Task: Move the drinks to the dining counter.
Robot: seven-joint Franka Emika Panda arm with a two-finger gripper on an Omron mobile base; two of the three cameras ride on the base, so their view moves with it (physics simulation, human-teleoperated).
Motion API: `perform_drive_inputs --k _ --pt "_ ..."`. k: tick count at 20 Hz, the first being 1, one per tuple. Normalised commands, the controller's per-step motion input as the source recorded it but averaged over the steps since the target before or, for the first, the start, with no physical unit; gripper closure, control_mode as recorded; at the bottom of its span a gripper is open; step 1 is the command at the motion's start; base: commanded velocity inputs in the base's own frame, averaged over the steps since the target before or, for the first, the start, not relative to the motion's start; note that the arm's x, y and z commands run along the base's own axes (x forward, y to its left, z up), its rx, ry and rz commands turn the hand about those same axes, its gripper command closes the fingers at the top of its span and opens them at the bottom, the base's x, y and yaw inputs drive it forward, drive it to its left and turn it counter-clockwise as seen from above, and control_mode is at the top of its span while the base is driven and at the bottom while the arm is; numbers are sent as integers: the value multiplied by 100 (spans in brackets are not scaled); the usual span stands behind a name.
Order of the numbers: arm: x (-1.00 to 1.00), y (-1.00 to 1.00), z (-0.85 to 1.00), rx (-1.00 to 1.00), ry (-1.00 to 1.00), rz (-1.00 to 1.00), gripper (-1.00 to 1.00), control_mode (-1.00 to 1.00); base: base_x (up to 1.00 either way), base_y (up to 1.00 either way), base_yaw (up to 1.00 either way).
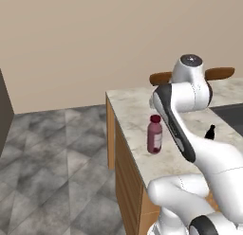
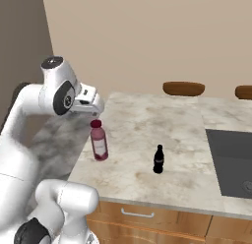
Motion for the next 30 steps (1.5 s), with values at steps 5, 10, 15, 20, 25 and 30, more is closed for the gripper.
perform_drive_inputs --k 5,10,15,20,25,30 --pt "-100 2 13 -8 -63 -20 -100 -100 0 0 0" --pt "-100 4 26 -3 -42 -45 -100 -100 0 0 0" --pt "-61 0 3 0 -12 -31 -100 100 0 0 0" --pt "0 0 0 0 0 0 -100 100 -65 3 -56" --pt "0 0 0 0 0 0 -100 100 -51 17 -97" --pt "0 0 0 0 0 0 -100 100 -8 5 -100"
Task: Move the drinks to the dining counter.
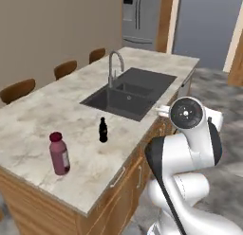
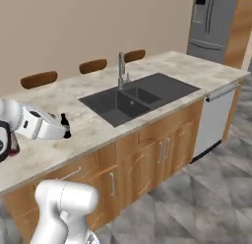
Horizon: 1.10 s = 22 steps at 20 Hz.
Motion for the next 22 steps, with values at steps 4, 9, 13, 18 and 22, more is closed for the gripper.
perform_drive_inputs --k 4,9,13,18,22 --pt "0 0 0 0 0 0 -100 100 0 0 -100" --pt "0 0 0 0 0 0 -100 100 0 0 -100" --pt "0 0 0 0 0 0 -100 100 0 0 -100" --pt "0 0 0 0 0 0 -100 100 -17 0 -98" --pt "0 0 0 0 0 0 -100 100 -19 0 -90"
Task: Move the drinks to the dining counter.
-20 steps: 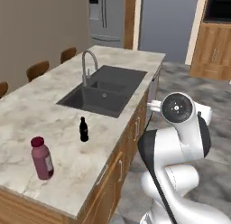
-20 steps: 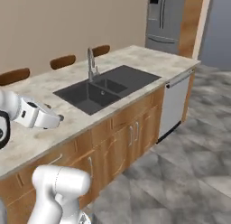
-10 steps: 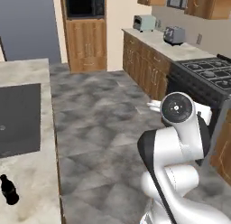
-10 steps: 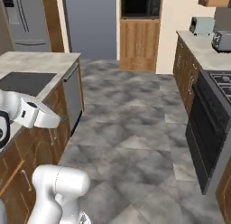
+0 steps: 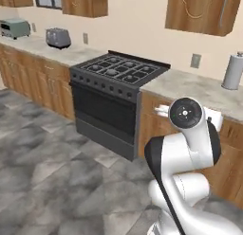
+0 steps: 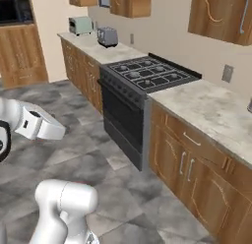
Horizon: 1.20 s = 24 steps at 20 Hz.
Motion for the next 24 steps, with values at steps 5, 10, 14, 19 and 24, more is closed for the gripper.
perform_drive_inputs --k 5,10,14,19,24 --pt "0 0 0 0 0 0 -100 100 -12 0 -77" --pt "0 0 0 0 0 0 -100 100 11 0 -44" --pt "0 0 0 0 0 0 -100 100 80 -4 -11" --pt "0 0 0 0 0 0 -100 100 100 -19 -8" --pt "0 0 0 0 0 0 -100 100 76 -39 -20"
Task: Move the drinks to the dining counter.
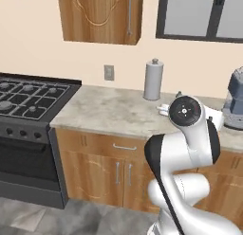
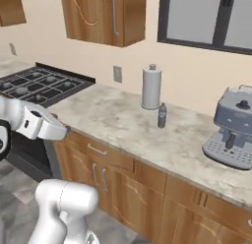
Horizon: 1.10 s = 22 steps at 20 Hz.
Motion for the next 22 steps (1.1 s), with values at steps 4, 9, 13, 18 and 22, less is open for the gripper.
perform_drive_inputs --k 4,9,13,18,22 --pt "0 0 0 0 0 0 -100 100 59 -8 -46" --pt "0 0 0 0 0 0 -100 100 7 0 -33" --pt "0 0 0 0 0 0 -100 100 6 0 -33" --pt "0 0 0 0 0 0 -100 100 -2 0 -22" --pt "0 0 0 0 0 0 -100 100 26 0 -2"
